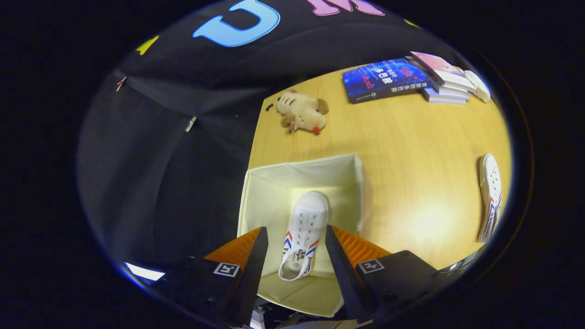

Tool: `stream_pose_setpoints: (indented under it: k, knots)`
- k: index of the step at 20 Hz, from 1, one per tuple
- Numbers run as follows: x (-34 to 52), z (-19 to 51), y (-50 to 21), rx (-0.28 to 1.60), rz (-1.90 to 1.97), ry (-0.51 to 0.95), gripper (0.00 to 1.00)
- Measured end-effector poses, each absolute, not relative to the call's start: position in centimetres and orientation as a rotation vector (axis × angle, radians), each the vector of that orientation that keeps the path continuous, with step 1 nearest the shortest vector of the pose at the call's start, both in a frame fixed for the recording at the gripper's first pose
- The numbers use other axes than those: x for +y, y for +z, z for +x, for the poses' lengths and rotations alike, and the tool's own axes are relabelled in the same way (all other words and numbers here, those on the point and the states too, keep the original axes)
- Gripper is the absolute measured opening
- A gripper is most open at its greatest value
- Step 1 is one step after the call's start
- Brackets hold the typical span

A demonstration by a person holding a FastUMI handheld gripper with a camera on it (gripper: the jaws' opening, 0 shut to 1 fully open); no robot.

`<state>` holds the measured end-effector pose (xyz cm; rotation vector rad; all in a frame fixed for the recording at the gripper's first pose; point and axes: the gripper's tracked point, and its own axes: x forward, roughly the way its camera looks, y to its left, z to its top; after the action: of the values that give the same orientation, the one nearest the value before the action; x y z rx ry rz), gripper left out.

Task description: Open the storage box then place both shoes into the box .Put the left shoe in first, then the right shoe, with the right side of both shoes facing outward in a uniform manner.

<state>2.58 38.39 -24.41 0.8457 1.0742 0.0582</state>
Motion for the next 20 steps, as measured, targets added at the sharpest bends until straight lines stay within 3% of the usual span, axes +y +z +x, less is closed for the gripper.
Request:
stream_pose_setpoints:
  k: [8,13,20]
  knots:
    - [19.3,-4.2,-23.9,0.925,0.633,-0.119,0.81]
    - [8.7,-10.5,-27.3,0.962,0.56,-0.275,0.9]
    - [1.1,-17.3,-34.2,1.099,0.542,-0.371,0.9]
